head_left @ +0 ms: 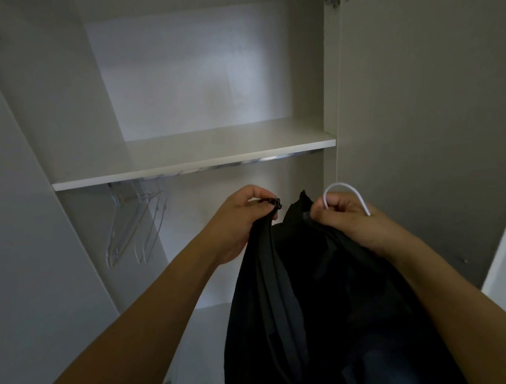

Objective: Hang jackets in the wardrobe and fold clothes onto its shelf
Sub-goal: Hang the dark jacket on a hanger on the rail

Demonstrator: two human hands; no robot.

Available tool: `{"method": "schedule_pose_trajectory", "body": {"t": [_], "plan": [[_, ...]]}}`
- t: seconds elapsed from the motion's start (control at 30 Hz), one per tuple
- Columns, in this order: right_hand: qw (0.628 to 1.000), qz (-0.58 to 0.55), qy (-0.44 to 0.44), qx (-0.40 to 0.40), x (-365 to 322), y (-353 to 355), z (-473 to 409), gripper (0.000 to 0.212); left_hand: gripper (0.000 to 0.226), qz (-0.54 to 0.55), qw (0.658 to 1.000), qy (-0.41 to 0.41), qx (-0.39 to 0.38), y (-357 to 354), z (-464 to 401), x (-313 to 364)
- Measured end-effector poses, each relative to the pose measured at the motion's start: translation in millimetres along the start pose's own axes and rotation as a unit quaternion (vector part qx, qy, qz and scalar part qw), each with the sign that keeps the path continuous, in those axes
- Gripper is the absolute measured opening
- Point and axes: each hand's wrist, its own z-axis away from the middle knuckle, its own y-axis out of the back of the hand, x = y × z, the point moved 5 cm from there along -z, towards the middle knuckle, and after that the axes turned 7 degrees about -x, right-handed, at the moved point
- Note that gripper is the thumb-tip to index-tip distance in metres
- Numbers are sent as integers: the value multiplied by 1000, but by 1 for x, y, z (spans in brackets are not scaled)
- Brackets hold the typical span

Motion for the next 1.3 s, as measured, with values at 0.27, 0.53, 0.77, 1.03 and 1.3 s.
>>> {"method": "schedule_pose_trajectory", "body": {"t": [0.27, 0.53, 0.77, 1.03, 1.3], "plan": [[999, 26, 47, -9, -20, -8, 5, 18, 13, -44, 996, -73, 2, -21, 9, 13], [998, 41, 50, -7, -22, -8, 8, 22, 9, -41, 996, -72, -19, -31, 12, 13], [998, 46, 41, 1, -17, -8, 6, 16, 9, -68, 995, -74, -23, -33, 15, 12], [998, 26, 8, 61, -9, -9, 3, 15, 4, -112, 988, -102, -13, -35, 22, 9], [994, -39, -14, 97, 0, -8, 2, 26, 11, -395, 880, -197, 172, -28, 45, 12]]}}
